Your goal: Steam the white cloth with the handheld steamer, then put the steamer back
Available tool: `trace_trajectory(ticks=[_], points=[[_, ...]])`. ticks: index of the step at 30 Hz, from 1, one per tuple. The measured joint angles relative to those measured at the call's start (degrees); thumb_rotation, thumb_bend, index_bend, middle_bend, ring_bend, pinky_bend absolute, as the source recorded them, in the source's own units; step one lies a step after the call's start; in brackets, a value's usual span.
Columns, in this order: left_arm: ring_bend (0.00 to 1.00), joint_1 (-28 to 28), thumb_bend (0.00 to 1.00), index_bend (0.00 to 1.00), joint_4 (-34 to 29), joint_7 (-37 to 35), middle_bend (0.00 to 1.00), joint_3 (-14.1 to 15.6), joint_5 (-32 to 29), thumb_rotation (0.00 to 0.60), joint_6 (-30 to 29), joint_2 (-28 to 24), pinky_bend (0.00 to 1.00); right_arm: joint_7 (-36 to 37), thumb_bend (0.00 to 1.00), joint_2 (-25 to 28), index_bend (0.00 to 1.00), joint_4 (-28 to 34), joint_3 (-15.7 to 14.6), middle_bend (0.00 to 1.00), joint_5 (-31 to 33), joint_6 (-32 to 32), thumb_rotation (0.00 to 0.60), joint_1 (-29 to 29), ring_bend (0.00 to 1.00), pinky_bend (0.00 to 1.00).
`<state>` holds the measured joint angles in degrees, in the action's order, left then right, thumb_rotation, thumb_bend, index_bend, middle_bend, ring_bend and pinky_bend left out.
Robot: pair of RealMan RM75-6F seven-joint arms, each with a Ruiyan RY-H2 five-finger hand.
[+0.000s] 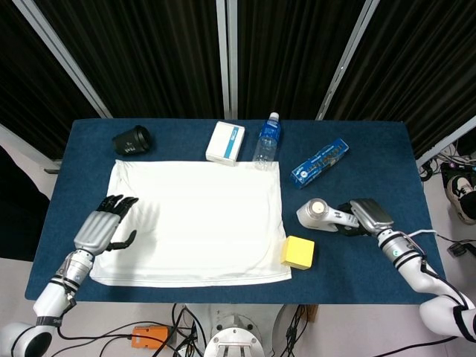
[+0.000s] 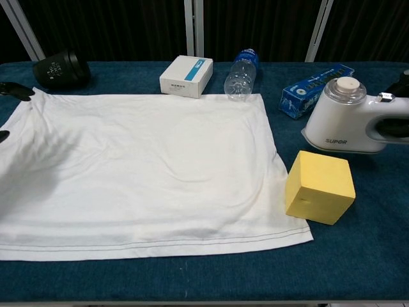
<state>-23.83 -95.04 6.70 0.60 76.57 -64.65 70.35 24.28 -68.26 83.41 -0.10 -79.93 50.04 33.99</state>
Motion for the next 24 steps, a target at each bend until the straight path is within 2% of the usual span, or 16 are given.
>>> trace_trajectory(ticks=[2, 4, 8, 9, 13, 17, 24], points=[[0.00, 0.6, 0.38, 0.06, -0.4, -0.1, 0.08, 0.0, -0.3, 0.373, -0.5, -0.3, 0.00, 1.7, 0.55, -1.2, 0.78, -2.4, -0.4, 0.82, -1.0, -0.5, 0.600, -0.1, 0.66, 0.45], [0.00, 1.2, 0.38, 0.06, -0.8, -0.1, 0.08, 0.0, -0.5, 0.371, -1.0, -0.8, 0.00, 2.9, 0.47, -2.7, 0.69, -5.1, -0.7, 0.75, -1.7, -1.2, 0.600, -0.1, 0.58, 0.41], [0.00, 2.3, 0.38, 0.06, -1.5, -0.1, 0.08, 0.1, -0.9, 0.371, -2.0, -1.6, 0.00, 3.9, 0.28, -4.9, 0.45, -8.7, -0.8, 0.50, -2.3, -2.7, 0.600, 0.1, 0.35, 0.30], [0.00, 2.6, 0.38, 0.06, -1.7, -0.1, 0.08, 0.1, -0.9, 0.372, -2.3, -1.9, 0.00, 3.7, 0.23, -5.2, 0.37, -9.1, -0.8, 0.42, -2.4, -2.6, 0.600, 0.0, 0.27, 0.27], [0.00, 3.6, 0.38, 0.06, -2.2, -0.2, 0.08, 0.1, -1.0, 0.371, -3.2, -3.1, 0.00, 1.8, 0.12, -4.9, 0.16, -8.5, -0.6, 0.24, -1.8, -2.2, 0.600, -0.5, 0.09, 0.18], [0.00, 4.6, 0.38, 0.06, -2.5, -0.3, 0.08, 0.3, -1.1, 0.371, -4.1, -4.5, 0.00, -1.3, 0.09, -3.8, 0.03, -6.6, -0.4, 0.13, -0.8, -1.3, 0.600, -1.4, 0.01, 0.09], [0.00, 6.7, 0.38, 0.06, -2.6, -1.7, 0.08, 0.2, -1.2, 0.370, -6.1, -6.9, 0.00, -5.1, 0.09, -0.3, 0.00, -2.2, 0.8, 0.10, 2.0, 1.9, 0.600, -3.9, 0.00, 0.06]])
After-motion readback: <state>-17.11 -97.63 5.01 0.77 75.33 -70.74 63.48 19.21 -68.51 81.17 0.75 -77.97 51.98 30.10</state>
